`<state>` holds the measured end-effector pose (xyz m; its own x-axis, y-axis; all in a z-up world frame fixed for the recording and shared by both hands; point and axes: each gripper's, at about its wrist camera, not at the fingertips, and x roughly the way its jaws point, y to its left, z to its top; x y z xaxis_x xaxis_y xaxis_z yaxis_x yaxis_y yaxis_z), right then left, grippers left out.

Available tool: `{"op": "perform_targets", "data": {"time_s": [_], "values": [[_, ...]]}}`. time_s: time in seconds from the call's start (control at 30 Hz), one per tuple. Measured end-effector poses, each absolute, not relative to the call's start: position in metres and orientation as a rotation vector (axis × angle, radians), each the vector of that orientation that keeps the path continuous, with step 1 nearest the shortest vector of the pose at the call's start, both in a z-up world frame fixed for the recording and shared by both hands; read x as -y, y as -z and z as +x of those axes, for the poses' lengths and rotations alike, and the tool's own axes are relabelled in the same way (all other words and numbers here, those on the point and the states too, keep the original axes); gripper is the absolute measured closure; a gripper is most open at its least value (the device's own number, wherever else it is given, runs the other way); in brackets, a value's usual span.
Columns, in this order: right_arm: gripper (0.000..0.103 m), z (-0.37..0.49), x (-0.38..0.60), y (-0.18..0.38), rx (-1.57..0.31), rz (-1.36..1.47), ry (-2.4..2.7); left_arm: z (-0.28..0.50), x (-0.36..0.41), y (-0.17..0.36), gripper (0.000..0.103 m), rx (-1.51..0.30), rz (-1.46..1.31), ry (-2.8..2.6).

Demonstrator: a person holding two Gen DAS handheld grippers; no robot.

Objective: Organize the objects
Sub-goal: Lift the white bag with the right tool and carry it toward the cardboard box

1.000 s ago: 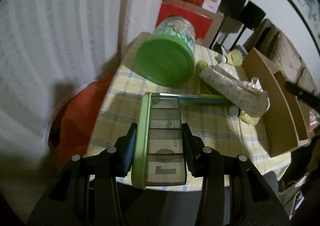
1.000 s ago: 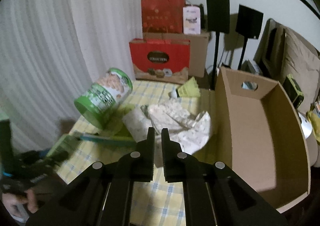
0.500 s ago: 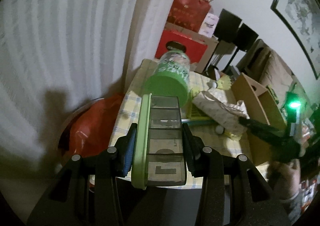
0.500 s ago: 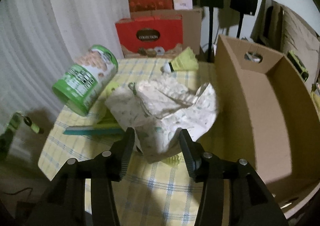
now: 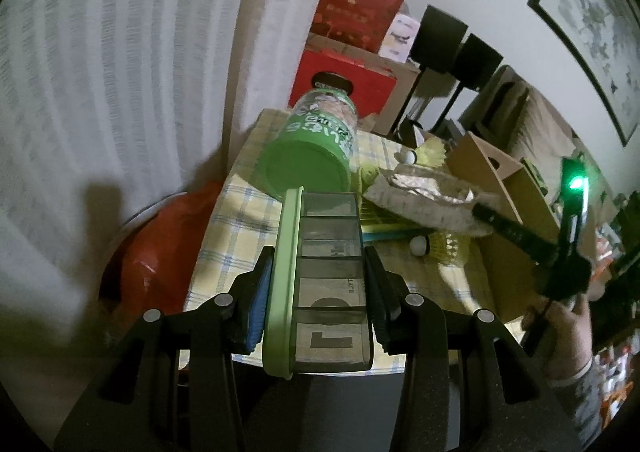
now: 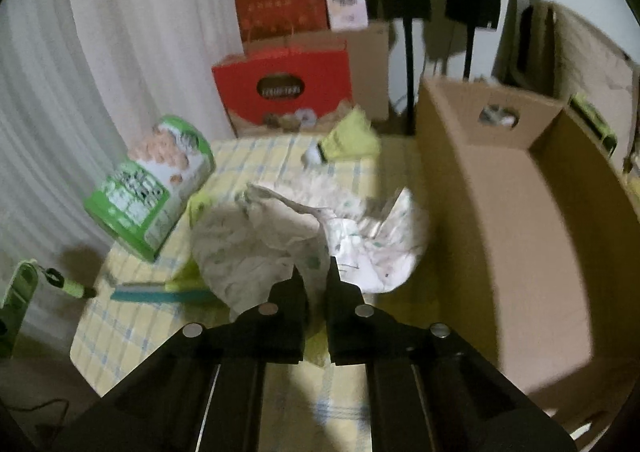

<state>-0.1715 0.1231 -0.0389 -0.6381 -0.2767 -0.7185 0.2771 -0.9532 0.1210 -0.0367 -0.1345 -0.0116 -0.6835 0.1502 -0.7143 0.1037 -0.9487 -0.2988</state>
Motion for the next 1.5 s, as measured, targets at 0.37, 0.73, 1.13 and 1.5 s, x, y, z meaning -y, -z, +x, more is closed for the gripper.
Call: {"op": "perform_targets", "data": {"time_s": [0.37,0.73,1.13,1.5], "values": [[0.097,-0.147,-0.131,-0.038,-0.056,0.881,2.666,-0.043,0.108,-0.014,0.063,0.411,-1.176,-2.792],[0.097,-0.122,-0.157,-0.119,-0.11,0.708,2.726,-0.058,0.06,-0.049,0.063,0.314,-1.109,-2.707],[0.097,-0.116,-0.218,-0.151,-0.109,0.692,2.832,-0.088,-0.019,-0.067,0.063,0.28,-1.096,-2.565],[0.097,-0.136,-0.265,-0.148,-0.061,0.751,2.879,-0.114,-0.094,-0.078,0.063,0.261,-1.085,-2.486]]}}
